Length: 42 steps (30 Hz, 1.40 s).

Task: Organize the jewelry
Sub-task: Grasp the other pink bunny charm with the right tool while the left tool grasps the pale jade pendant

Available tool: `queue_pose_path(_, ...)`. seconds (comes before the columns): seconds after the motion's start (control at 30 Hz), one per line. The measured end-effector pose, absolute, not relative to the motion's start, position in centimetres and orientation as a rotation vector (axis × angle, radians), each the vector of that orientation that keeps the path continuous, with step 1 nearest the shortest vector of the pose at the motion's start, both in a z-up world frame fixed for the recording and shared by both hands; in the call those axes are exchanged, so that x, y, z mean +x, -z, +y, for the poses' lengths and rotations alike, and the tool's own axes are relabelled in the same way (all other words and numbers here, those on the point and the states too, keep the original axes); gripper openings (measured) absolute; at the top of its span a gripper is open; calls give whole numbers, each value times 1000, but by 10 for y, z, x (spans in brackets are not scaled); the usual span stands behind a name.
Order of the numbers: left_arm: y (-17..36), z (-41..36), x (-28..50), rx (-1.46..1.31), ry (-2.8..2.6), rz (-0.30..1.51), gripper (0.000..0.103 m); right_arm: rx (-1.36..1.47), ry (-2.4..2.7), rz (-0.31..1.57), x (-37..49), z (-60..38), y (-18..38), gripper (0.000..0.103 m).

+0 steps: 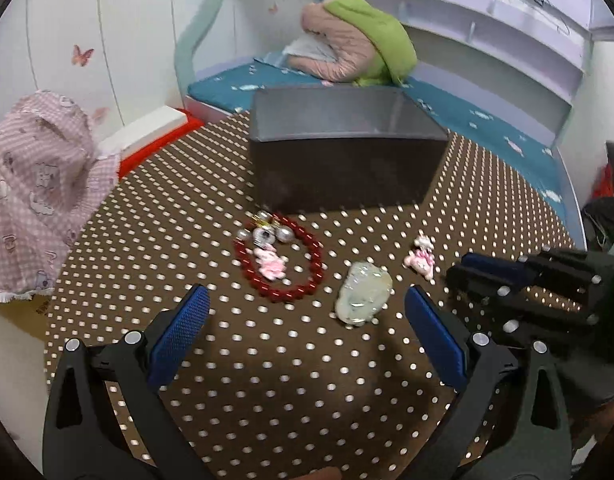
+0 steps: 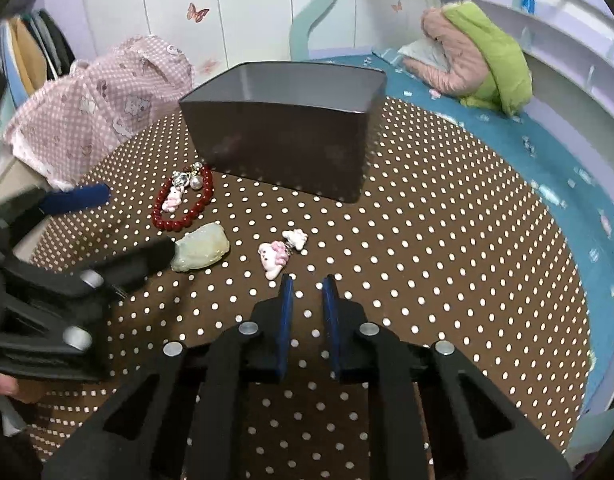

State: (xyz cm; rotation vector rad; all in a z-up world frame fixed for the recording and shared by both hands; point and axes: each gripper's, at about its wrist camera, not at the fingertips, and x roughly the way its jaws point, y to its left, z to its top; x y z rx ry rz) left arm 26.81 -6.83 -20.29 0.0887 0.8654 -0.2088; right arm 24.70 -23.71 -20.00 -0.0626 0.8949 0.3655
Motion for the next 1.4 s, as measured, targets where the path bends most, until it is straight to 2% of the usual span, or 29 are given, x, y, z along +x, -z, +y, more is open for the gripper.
queue_pose_path(0.03, 207, -72, 269, 92, 218, 876, 98, -57, -359, 892, 247, -240, 199, 27)
queue_pose_path(0.2, 222, -84, 278, 105, 232, 907, 97, -17, -332, 899, 251, -253, 199, 32)
queue_pose_path(0.27, 225, -87, 283, 105, 235, 920, 88, -6, -324, 897, 249, -256, 199, 42)
queue_pose_path(0.3, 225, -88, 284, 109, 234, 914, 84, -1, -323, 897, 249, -257, 199, 43)
queue_pose_path(0.4, 223, -91, 287, 116, 249, 902, 66, 6, -328, 900, 249, -257, 199, 44)
queue_pose_path(0.43, 222, -92, 288, 115, 258, 901, 54, 6, -333, 900, 249, -255, 199, 44)
queue_pose_path(0.47, 221, -93, 288, 112, 267, 899, 38, 4, -336, 901, 250, -254, 198, 44)
queue_pose_path(0.5, 220, -93, 287, 104, 278, 901, 30, 3, -339, 902, 251, -252, 198, 44)
queue_pose_path(0.9, 211, -49, 258, 11, 253, 898, 29, -1, -337, 918, 269, -211, 196, 44)
queue_pose_path(0.93, 209, -45, 257, 7, 249, 897, 29, -26, -336, 918, 269, -206, 196, 37)
queue_pose_path(0.97, 208, -41, 255, 3, 246, 896, 29, -48, -338, 918, 269, -202, 196, 22)
queue_pose_path(1.0, 207, -37, 254, -3, 244, 895, 29, -60, -342, 918, 268, -199, 196, 18)
queue_pose_path(1.4, 190, -16, 246, -40, 244, 853, 29, -61, -379, 871, 248, -215, 181, 14)
